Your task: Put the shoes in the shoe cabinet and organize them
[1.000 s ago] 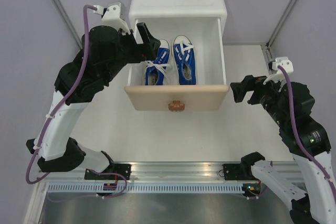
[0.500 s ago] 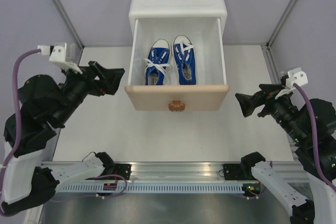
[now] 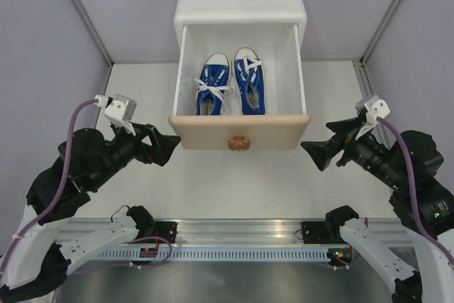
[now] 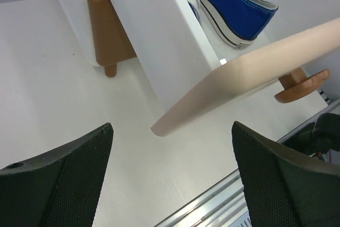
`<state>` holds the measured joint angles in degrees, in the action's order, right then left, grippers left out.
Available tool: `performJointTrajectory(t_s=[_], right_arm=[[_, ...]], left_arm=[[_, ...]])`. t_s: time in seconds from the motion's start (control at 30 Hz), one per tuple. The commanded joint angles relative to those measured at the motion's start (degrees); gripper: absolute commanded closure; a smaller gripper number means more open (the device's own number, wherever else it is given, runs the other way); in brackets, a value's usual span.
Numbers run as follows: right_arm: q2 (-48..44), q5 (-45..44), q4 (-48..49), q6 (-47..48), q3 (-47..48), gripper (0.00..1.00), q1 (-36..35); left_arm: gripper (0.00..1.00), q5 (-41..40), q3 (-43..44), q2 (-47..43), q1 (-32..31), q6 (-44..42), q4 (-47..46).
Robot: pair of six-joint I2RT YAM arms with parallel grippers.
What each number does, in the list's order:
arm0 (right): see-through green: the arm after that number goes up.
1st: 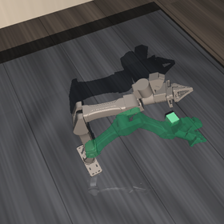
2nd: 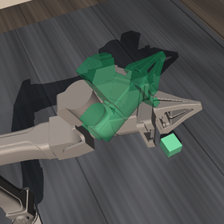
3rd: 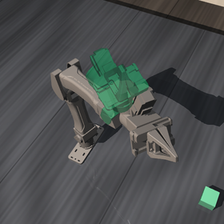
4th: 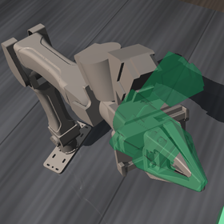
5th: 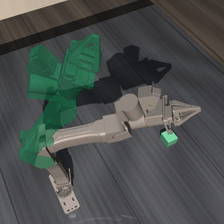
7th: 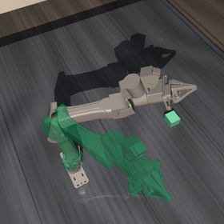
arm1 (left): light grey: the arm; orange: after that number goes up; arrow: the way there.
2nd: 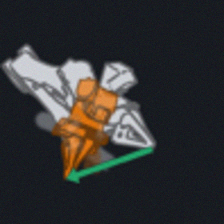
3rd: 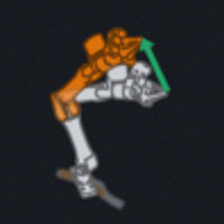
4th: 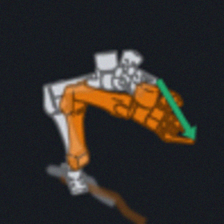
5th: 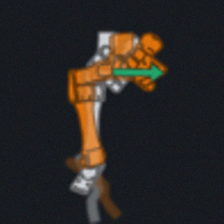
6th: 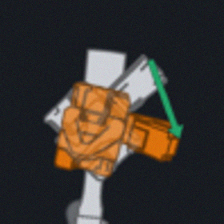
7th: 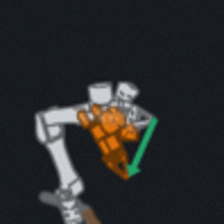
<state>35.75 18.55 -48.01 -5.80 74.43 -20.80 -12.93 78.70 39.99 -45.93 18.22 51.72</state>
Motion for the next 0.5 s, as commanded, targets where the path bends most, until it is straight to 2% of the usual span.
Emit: performJointTrajectory(t_s=[0.0, 0.47], right_arm=[[1.34, 4.21, 4.32, -0.7, -0.69, 0.02, -0.12], [4.33, 4.31, 11.53, -3.07, -1.84, 0.02, -0.12]], left_arm=[[0.06, 5.1, -1.96, -0.44, 0.14, -4.32, -2.5], [0.06, 0.01, -4.87, 4.66, 0.14, -2.75, -8.57]])
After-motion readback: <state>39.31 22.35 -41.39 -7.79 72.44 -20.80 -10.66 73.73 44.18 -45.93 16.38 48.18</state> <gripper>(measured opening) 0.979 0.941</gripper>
